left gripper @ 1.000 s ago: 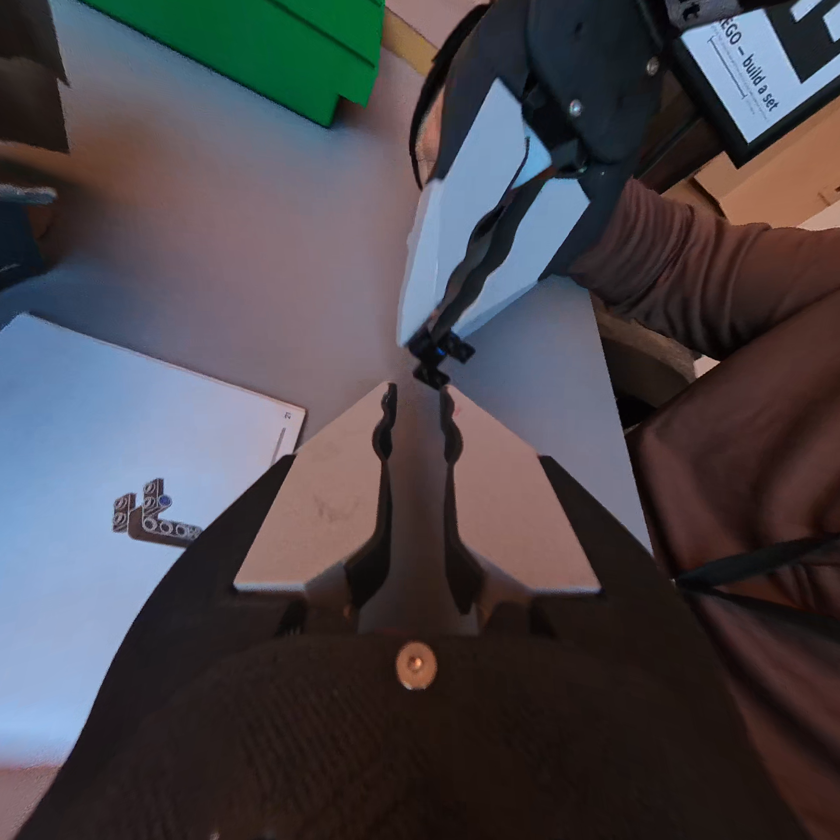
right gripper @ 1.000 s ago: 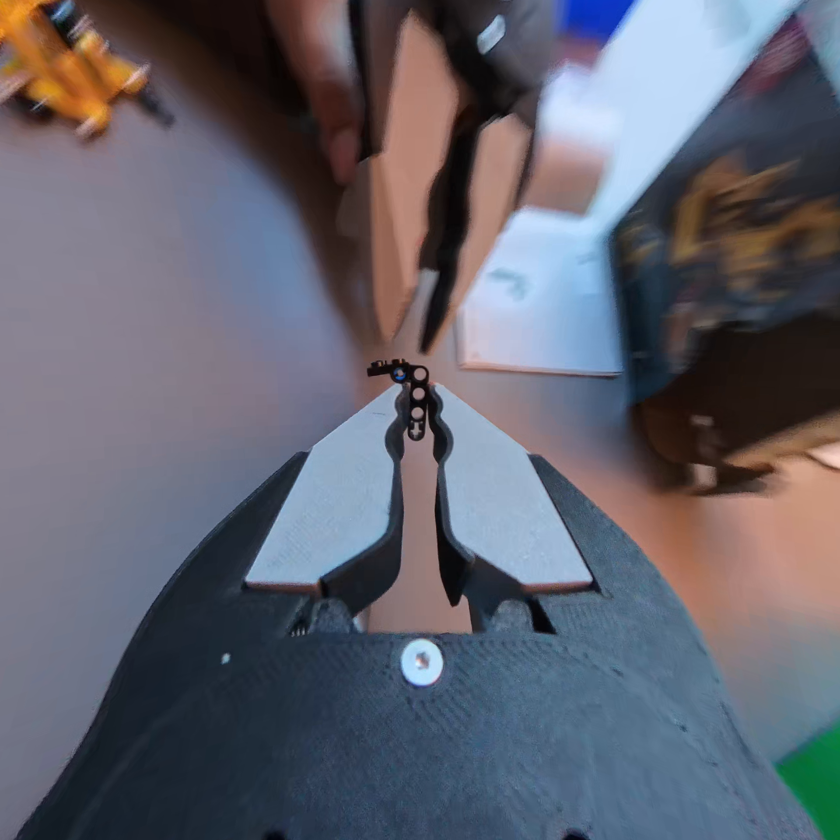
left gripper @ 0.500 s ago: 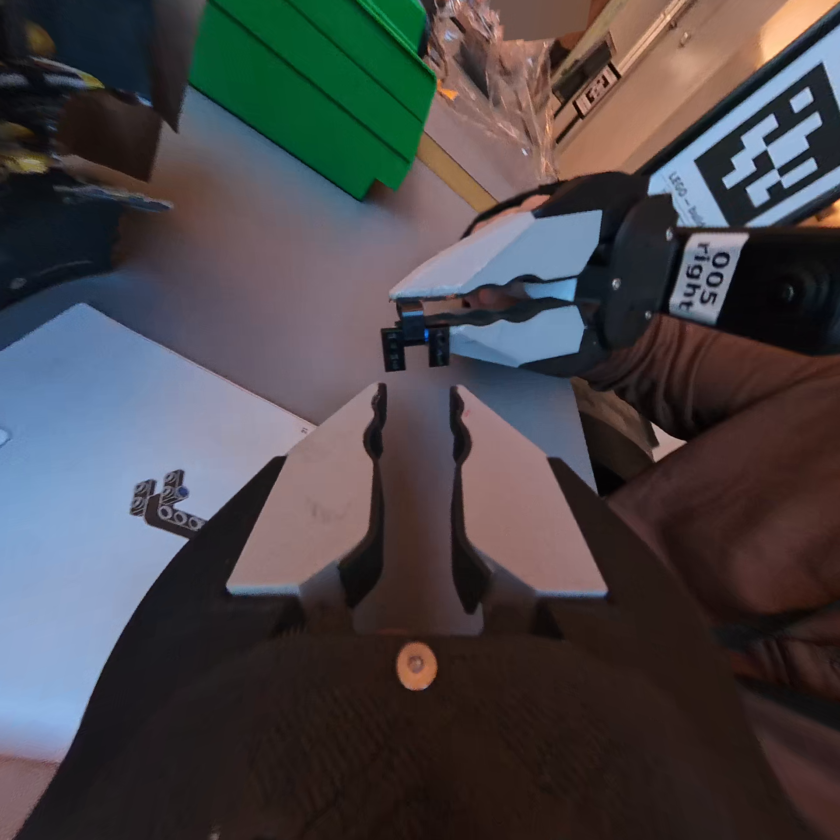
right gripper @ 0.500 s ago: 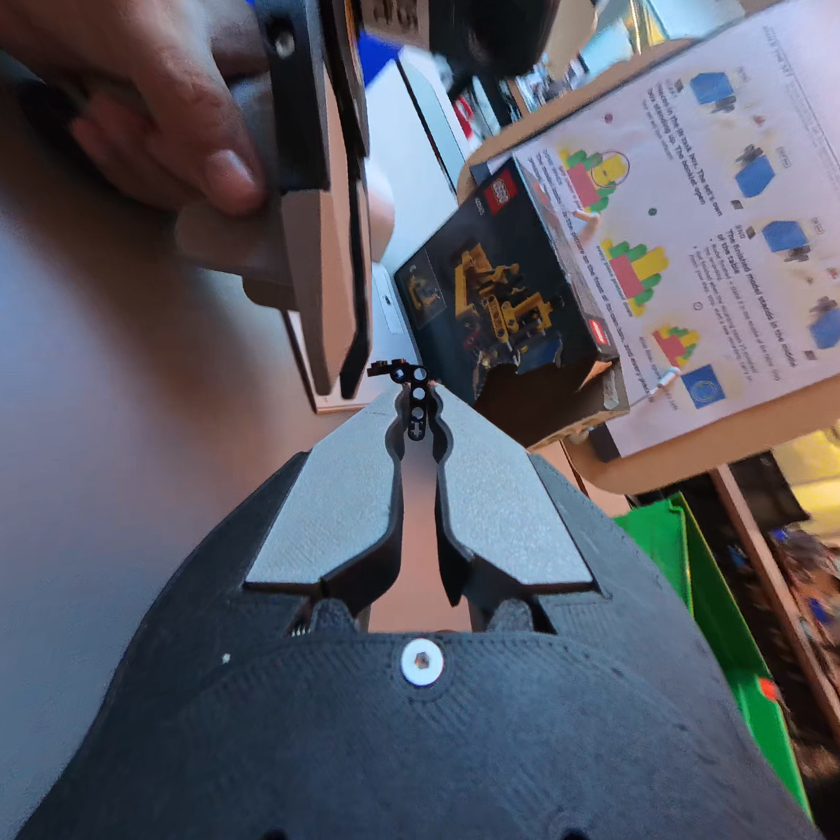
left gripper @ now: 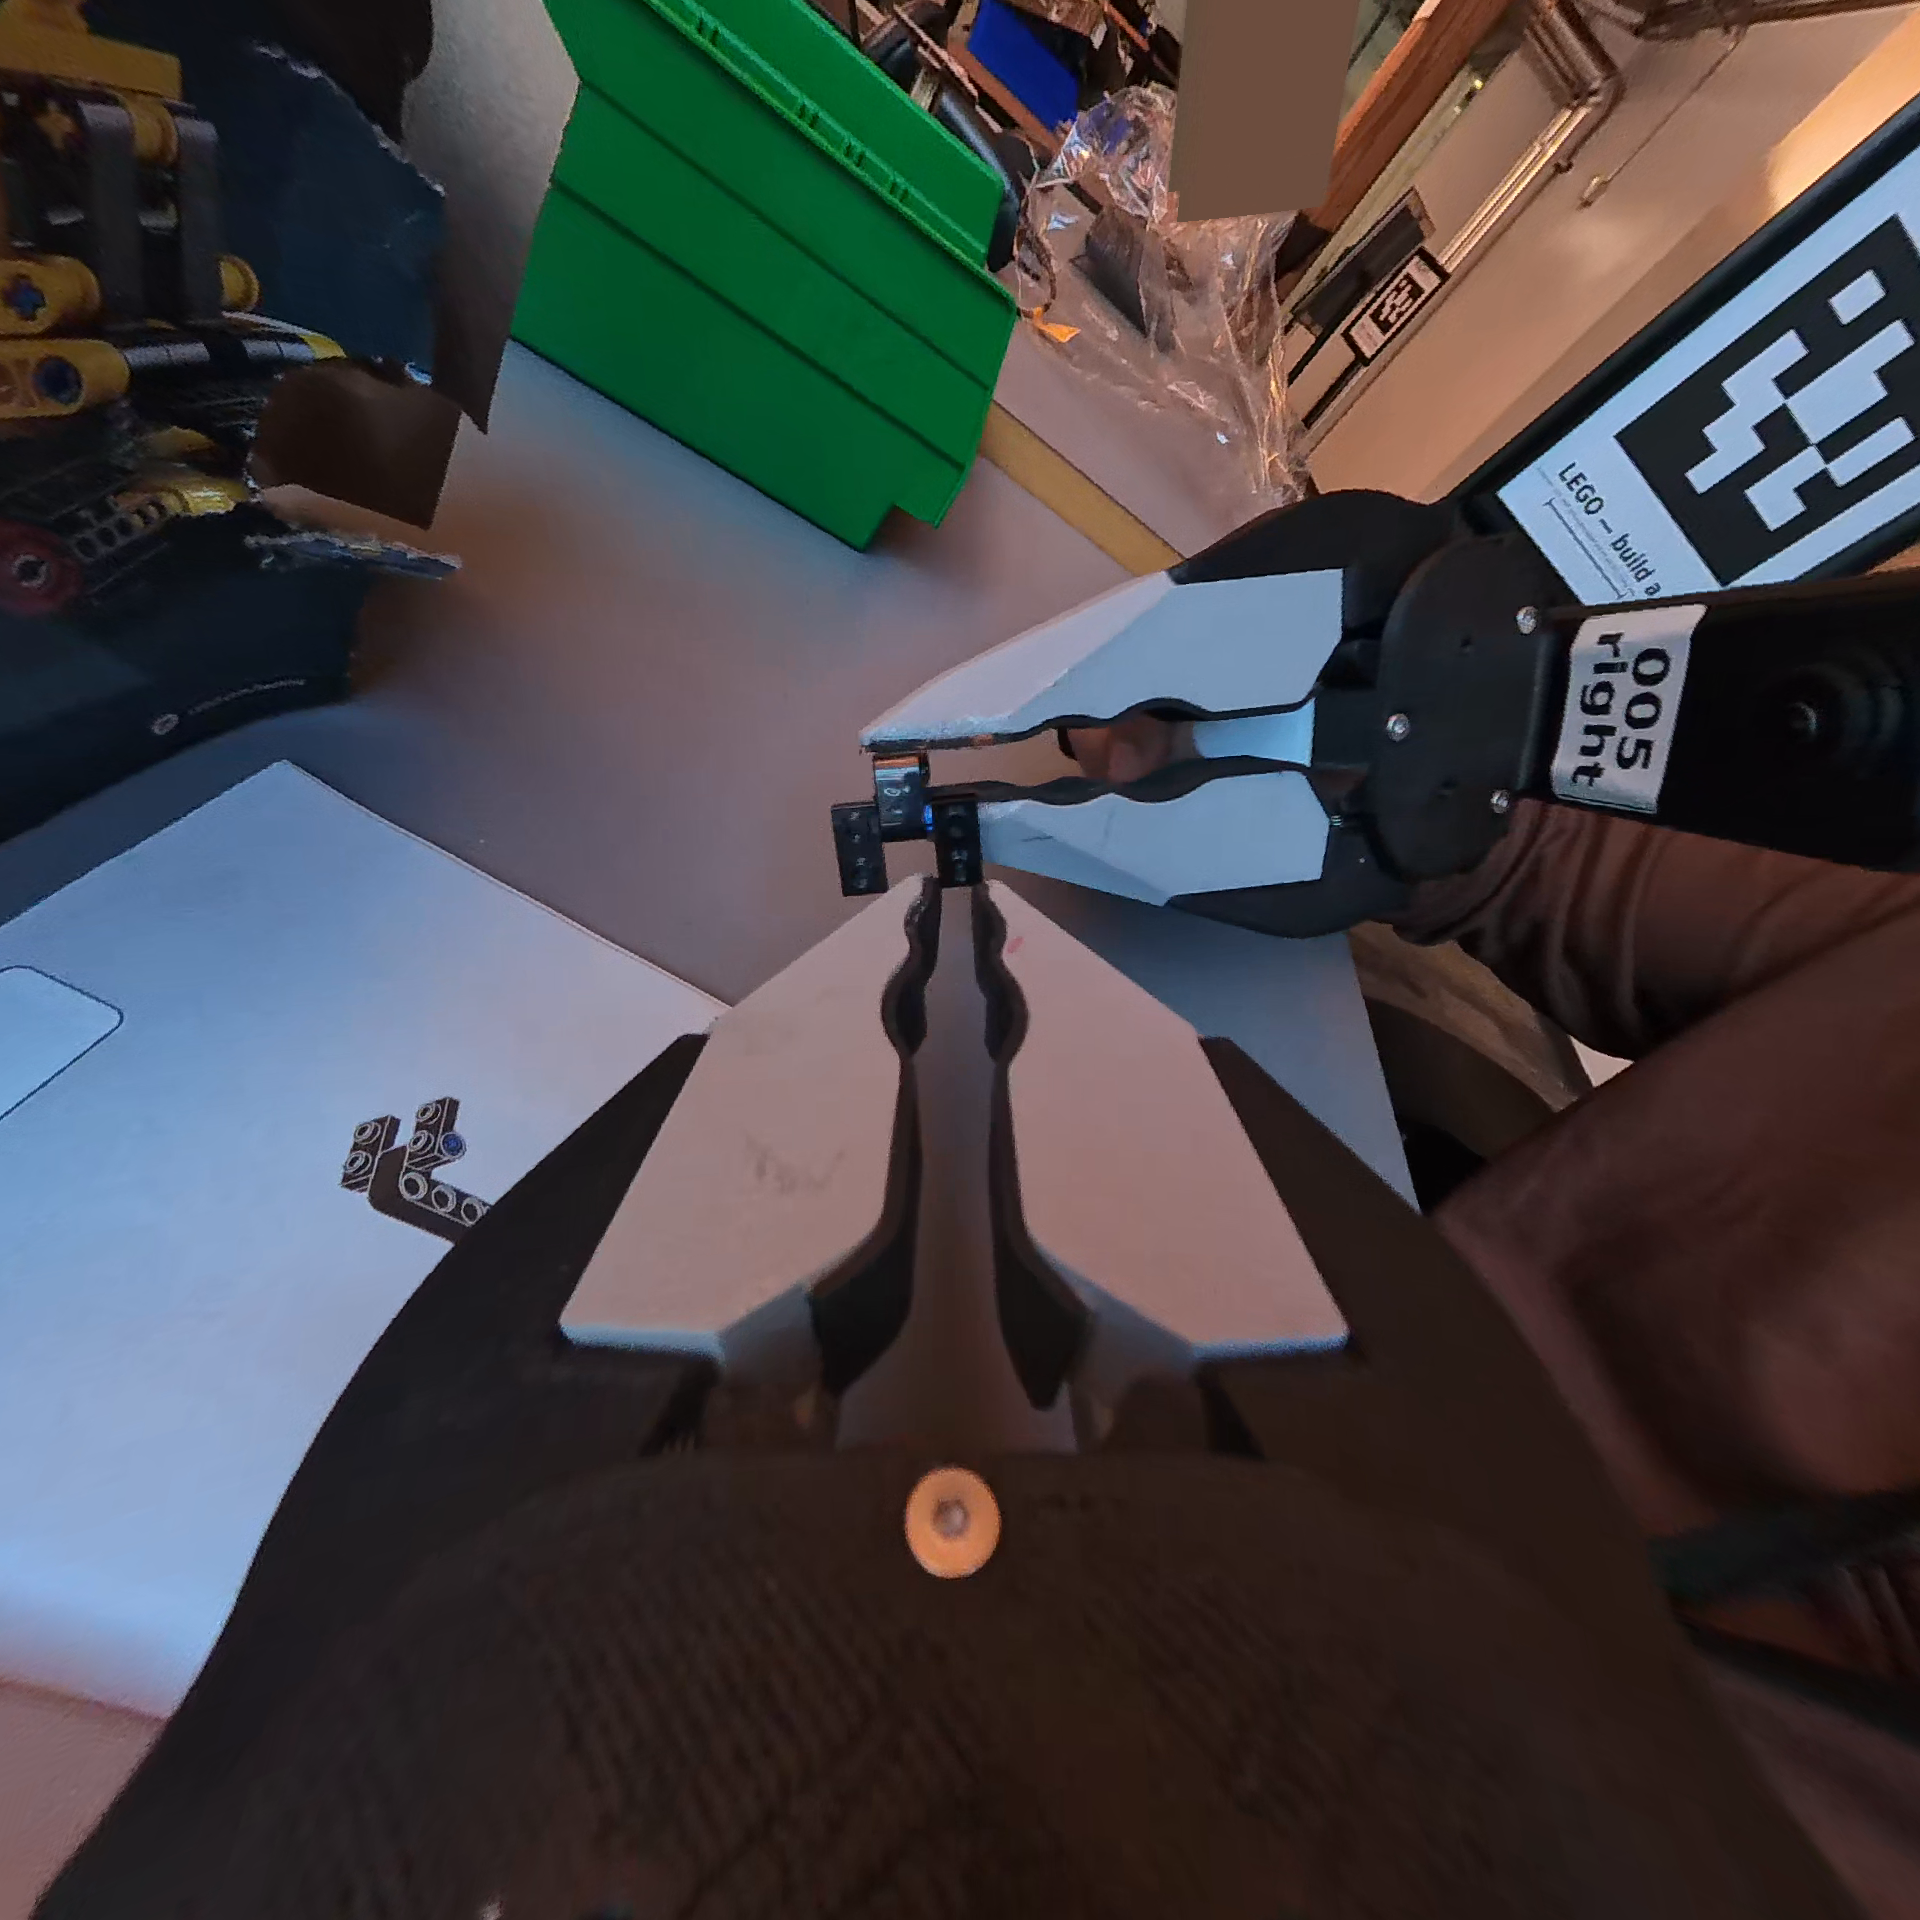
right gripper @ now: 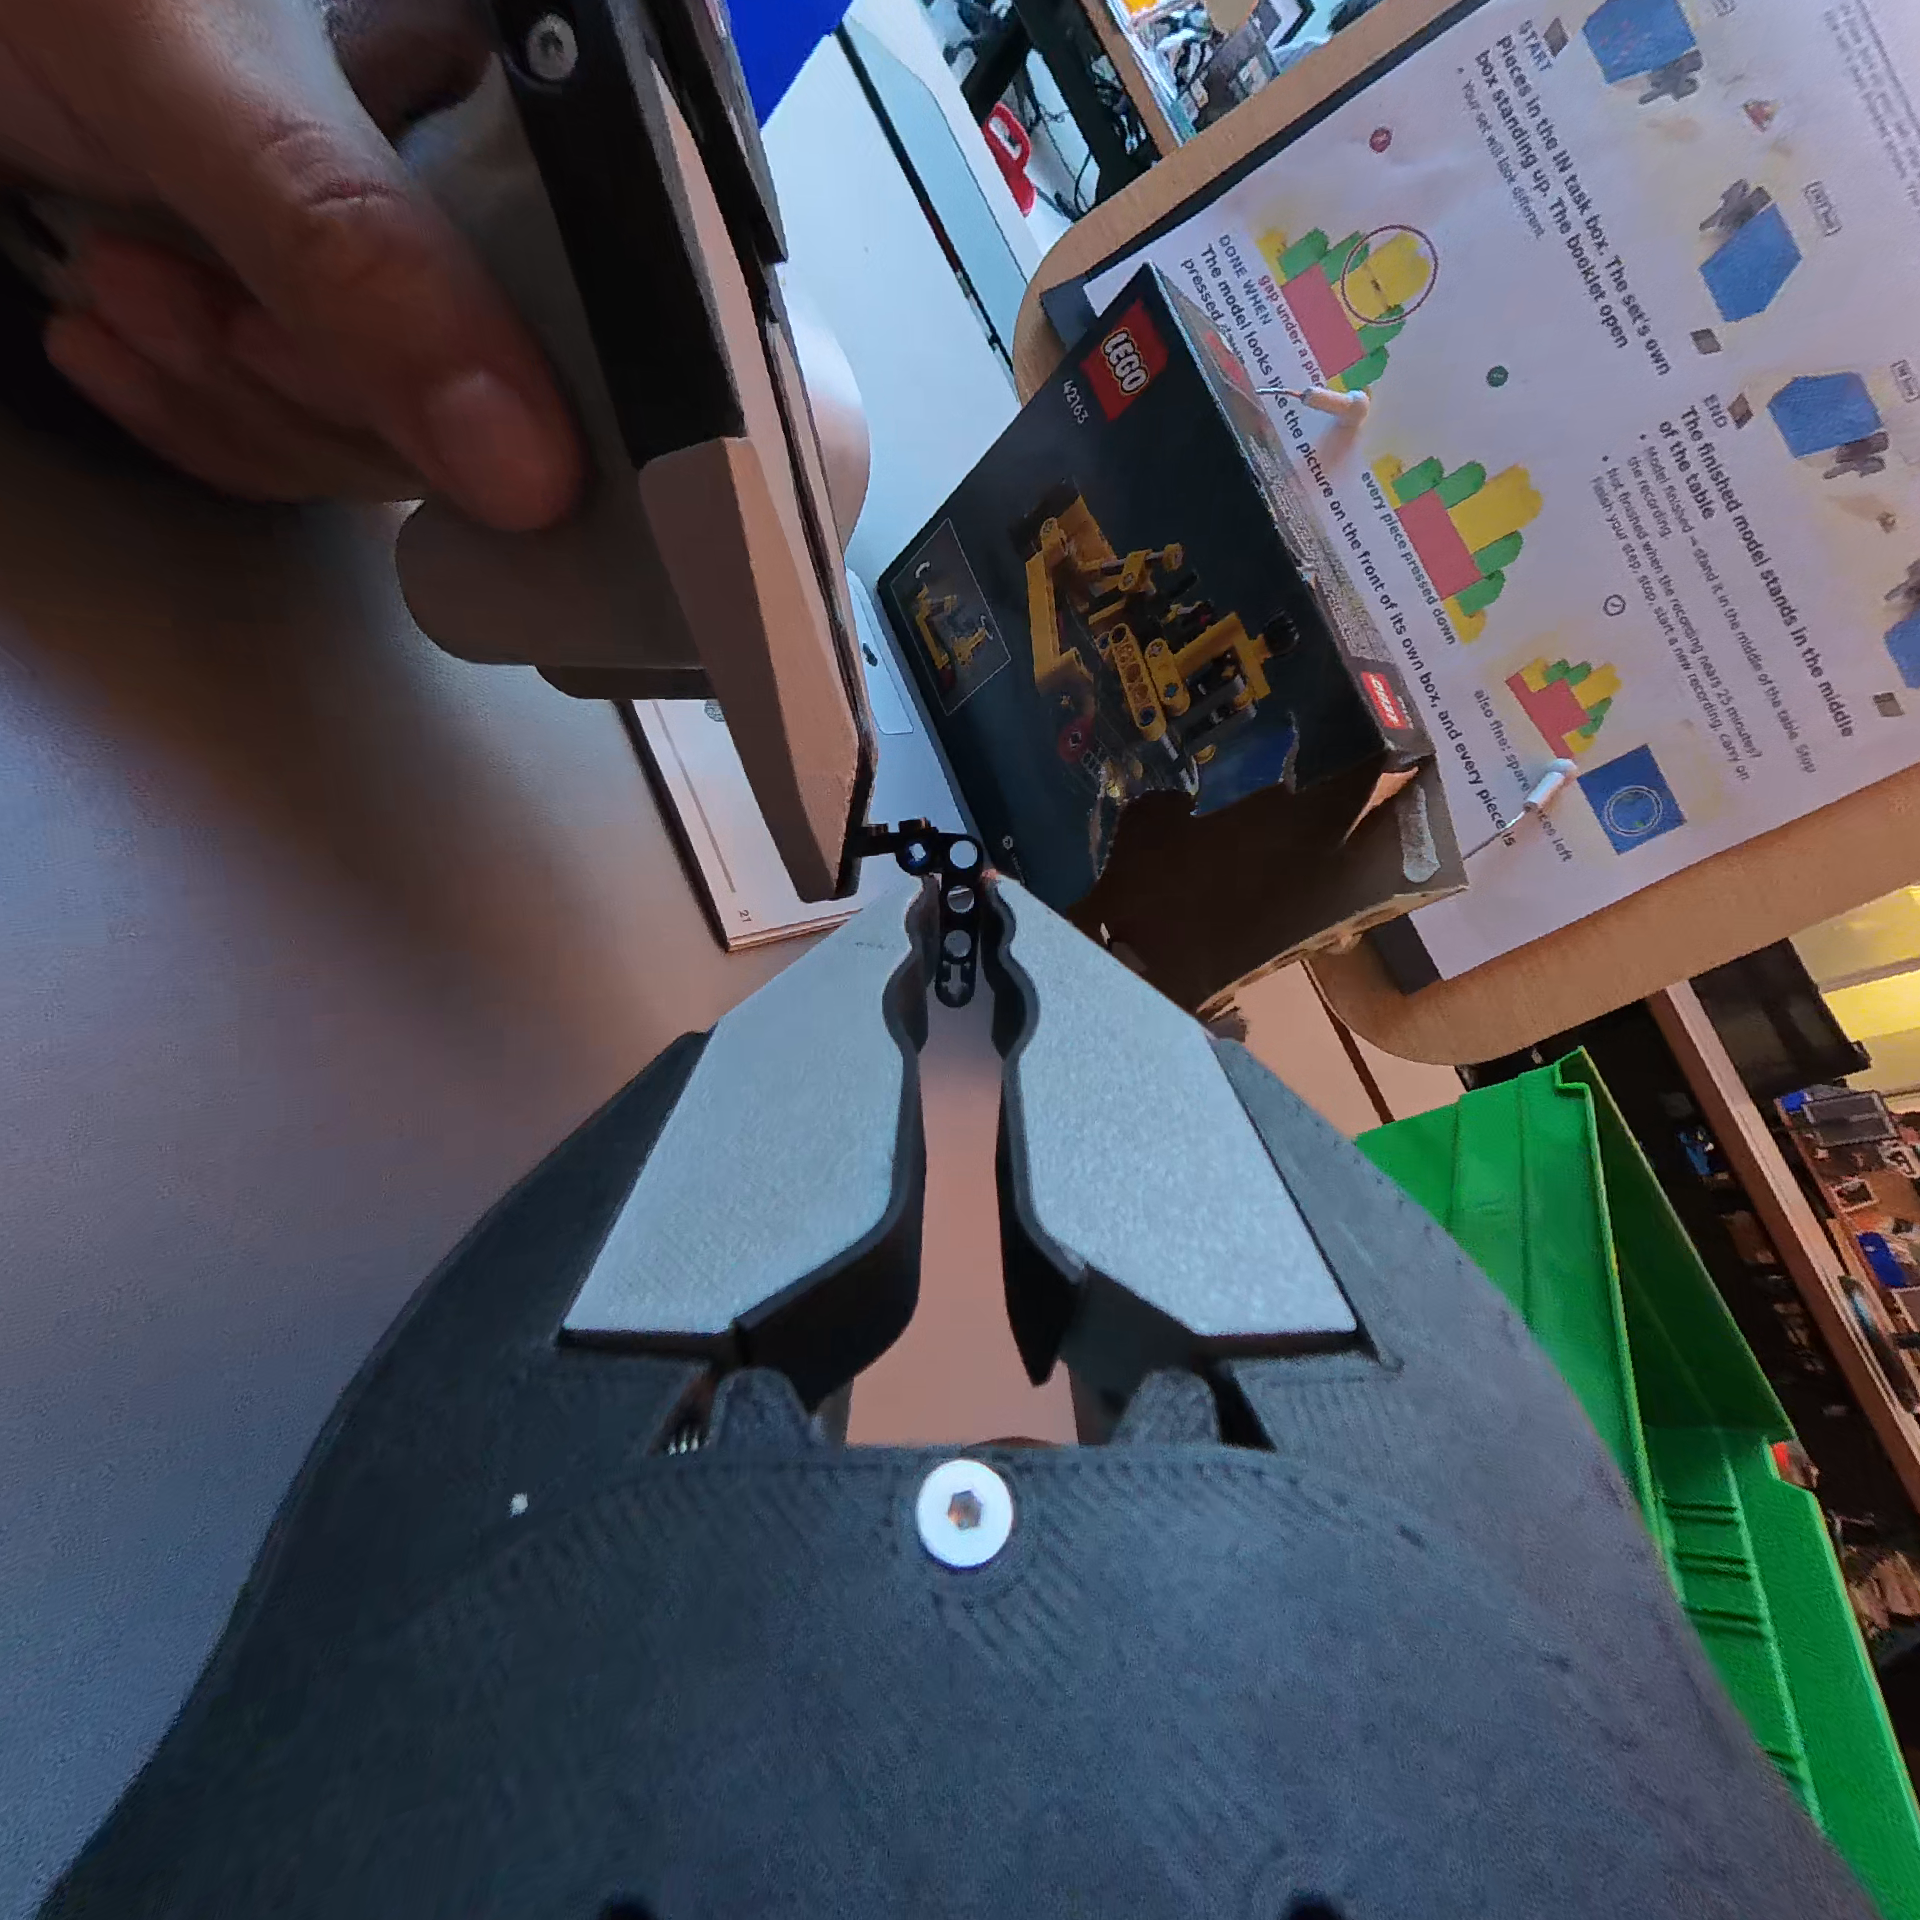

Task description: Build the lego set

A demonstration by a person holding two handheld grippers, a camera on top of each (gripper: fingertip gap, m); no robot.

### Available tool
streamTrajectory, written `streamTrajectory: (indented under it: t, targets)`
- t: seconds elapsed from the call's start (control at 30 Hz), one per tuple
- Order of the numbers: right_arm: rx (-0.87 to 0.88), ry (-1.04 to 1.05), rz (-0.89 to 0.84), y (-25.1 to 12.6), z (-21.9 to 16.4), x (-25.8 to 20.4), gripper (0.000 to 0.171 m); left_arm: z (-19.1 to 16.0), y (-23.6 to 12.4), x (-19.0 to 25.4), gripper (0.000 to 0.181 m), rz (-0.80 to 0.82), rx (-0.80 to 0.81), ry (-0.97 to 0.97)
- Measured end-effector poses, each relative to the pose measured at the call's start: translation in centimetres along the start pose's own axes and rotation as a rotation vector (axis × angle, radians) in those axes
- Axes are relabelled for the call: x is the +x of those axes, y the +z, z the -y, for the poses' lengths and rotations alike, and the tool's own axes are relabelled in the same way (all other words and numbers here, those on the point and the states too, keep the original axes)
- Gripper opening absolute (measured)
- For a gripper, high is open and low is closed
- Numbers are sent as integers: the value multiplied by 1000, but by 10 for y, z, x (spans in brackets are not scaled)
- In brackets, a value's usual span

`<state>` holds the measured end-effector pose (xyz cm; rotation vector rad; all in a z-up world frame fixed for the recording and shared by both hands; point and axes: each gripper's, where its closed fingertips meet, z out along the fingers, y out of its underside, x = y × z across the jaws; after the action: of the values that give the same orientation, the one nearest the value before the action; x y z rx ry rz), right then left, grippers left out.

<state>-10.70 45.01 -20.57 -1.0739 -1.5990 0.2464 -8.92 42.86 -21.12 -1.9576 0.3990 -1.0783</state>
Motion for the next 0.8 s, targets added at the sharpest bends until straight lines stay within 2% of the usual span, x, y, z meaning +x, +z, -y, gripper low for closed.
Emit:
streamTrajectory:
  t: [0.2,0.6,0.8]
  targets:
    - [-3,58,8,0,-1,3,4,5,-3,-5,0,47,41,0]
    - [-41,150,-8,5,-4,7,4,6,-1,-3,0,30,48,-12]
    - [-50,107,-52,4,-2,10,4,11,-2,-2,0,64,98,14]
